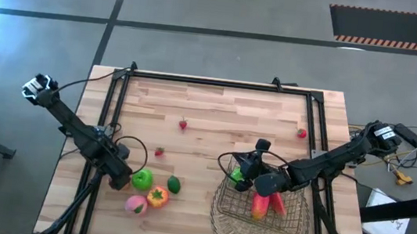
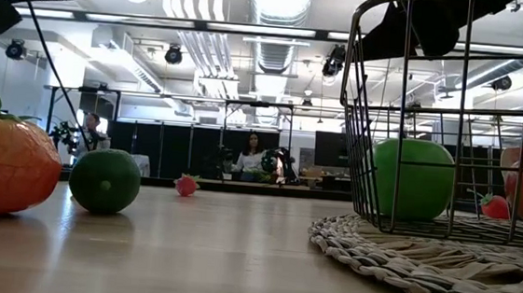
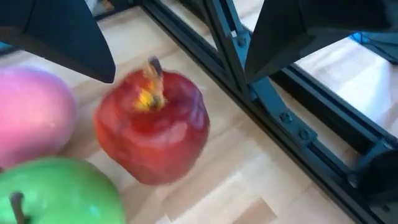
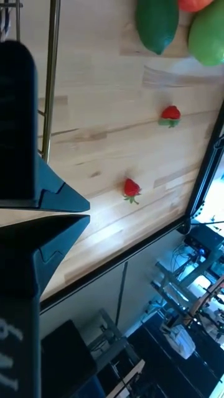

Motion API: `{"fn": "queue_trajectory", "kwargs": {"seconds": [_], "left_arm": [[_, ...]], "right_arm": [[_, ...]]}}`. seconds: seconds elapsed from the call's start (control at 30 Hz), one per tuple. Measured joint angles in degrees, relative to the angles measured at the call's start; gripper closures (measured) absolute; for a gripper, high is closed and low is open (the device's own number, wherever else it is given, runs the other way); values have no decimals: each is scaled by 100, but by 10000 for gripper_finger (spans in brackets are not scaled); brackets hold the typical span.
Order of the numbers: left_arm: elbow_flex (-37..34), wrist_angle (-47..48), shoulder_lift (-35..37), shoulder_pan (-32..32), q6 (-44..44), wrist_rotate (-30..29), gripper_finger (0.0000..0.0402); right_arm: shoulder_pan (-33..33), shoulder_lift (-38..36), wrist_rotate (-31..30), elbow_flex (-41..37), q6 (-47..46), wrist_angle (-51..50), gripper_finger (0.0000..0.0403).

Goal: Build produce basket
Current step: Put the red apple into the wire basket

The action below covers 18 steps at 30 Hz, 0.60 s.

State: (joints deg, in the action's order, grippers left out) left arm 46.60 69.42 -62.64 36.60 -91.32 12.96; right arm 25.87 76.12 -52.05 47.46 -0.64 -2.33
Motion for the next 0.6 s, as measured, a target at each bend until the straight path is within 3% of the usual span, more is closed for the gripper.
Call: {"fn": "queue_trajectory", "kwargs": {"seconds": [0.3,0.6], "left_arm": [[-82,-481,-5,-2,-5,16,65],[-187,-502,-3,-2,15,25,131]], "right_arm": [[0,0,0,-15,-90,-4,392],[0,0,0,-26,-88,22,392]]}}
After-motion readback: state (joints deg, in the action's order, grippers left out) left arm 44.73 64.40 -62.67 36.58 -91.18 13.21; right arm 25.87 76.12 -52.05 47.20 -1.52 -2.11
